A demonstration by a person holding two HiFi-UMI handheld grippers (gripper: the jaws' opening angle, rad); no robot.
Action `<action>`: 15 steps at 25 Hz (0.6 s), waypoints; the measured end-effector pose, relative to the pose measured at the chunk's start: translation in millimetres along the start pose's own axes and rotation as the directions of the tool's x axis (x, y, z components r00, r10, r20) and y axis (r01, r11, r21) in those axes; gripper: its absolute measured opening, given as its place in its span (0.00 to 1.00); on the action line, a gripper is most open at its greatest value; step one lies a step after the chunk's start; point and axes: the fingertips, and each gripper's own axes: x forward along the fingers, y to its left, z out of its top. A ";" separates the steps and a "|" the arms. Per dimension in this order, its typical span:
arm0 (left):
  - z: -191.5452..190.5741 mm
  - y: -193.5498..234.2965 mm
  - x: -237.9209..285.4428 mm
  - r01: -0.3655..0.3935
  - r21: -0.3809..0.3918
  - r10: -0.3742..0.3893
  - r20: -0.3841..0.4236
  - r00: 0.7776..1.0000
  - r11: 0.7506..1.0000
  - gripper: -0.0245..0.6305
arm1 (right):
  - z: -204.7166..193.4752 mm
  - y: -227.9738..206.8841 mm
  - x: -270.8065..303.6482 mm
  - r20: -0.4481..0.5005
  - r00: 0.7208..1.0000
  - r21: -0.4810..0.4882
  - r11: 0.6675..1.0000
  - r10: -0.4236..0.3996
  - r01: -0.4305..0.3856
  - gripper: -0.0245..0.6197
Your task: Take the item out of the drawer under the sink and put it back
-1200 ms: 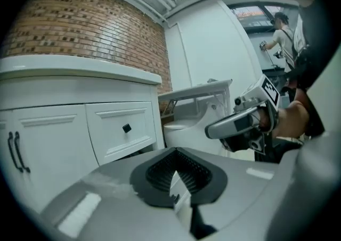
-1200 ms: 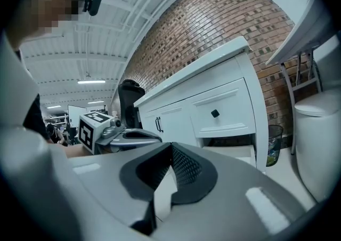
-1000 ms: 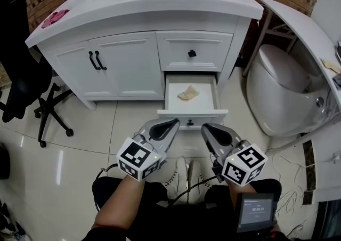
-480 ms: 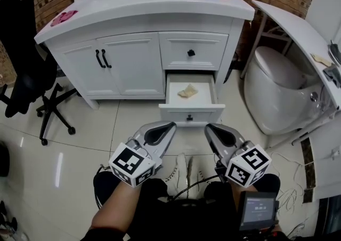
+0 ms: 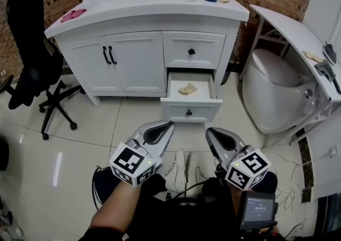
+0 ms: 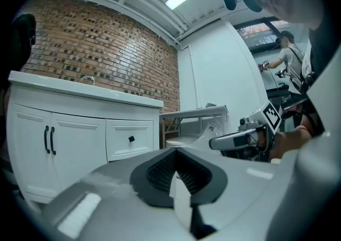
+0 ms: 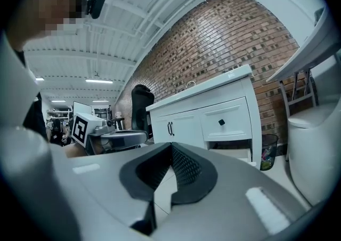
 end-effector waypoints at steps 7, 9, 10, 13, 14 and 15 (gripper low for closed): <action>0.6 -14.9 -9.7 -0.027 -0.009 0.027 0.005 1.000 1.000 0.05 | -3.5 2.6 -29.2 0.003 1.000 -0.009 0.999 -0.031 0.031 0.05; -2.6 -19.0 -9.1 -0.024 -0.009 0.024 -0.005 1.000 1.000 0.05 | -4.4 2.6 -35.7 0.007 0.999 -0.010 0.999 -0.039 0.039 0.05; -3.7 -20.7 -9.2 -0.024 -0.009 0.024 -0.008 1.000 1.000 0.05 | -5.1 3.0 -38.3 0.008 0.999 -0.010 0.999 -0.041 0.041 0.05; -4.4 -23.7 -10.8 -0.027 -0.006 0.027 -0.011 1.000 1.000 0.05 | -6.3 4.0 -44.4 0.008 0.999 -0.007 0.999 -0.046 0.046 0.05; -3.9 -23.9 -11.3 -0.029 -0.003 0.029 -0.011 1.000 1.000 0.05 | -6.0 4.2 -45.8 0.009 0.999 -0.007 0.999 -0.048 0.048 0.05; -3.4 -23.8 -11.9 -0.032 -0.001 0.032 -0.010 0.999 0.999 0.05 | -5.7 4.3 -46.8 0.010 0.999 -0.009 0.999 -0.049 0.049 0.05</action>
